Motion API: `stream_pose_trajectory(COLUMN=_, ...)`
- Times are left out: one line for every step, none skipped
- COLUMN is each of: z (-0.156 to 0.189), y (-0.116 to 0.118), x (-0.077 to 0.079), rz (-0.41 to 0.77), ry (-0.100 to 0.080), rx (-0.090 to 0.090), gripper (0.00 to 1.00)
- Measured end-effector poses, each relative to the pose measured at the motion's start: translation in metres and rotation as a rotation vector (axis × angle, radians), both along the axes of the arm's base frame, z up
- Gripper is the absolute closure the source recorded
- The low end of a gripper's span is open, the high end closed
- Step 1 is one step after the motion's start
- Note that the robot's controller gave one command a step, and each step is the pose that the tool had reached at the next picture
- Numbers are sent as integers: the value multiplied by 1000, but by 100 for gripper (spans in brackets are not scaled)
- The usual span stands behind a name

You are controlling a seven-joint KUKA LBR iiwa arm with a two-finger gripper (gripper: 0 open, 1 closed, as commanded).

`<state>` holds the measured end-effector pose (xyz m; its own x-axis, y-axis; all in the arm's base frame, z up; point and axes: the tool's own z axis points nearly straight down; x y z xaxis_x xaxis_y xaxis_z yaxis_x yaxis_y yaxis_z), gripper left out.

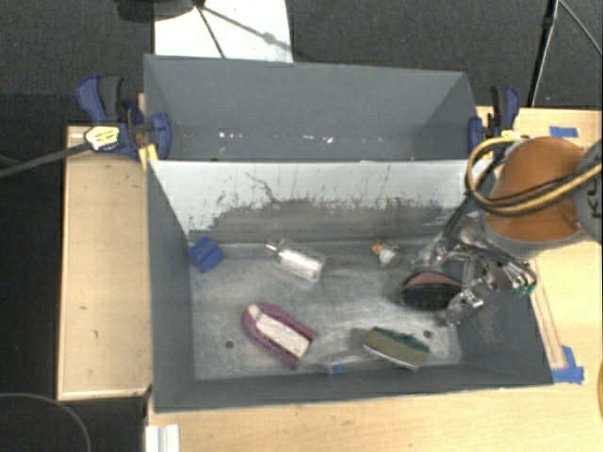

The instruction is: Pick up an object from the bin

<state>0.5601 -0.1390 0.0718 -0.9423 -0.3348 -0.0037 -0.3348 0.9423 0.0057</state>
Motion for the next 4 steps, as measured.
stream_pose_trajectory(z=1, y=12, x=-24, rz=-415, ry=-7, rx=-4, gripper=0)
stream_pose_trajectory(z=3, y=11, x=-22, rz=-412, ry=-13, rx=-5, gripper=100)
stream_pose_trajectory(z=12, y=11, x=-21, rz=-408, ry=-3, rx=-6, gripper=100)
stream_pose_trajectory(z=14, y=11, x=-20, rz=-404, ry=-4, rx=-6, gripper=100)
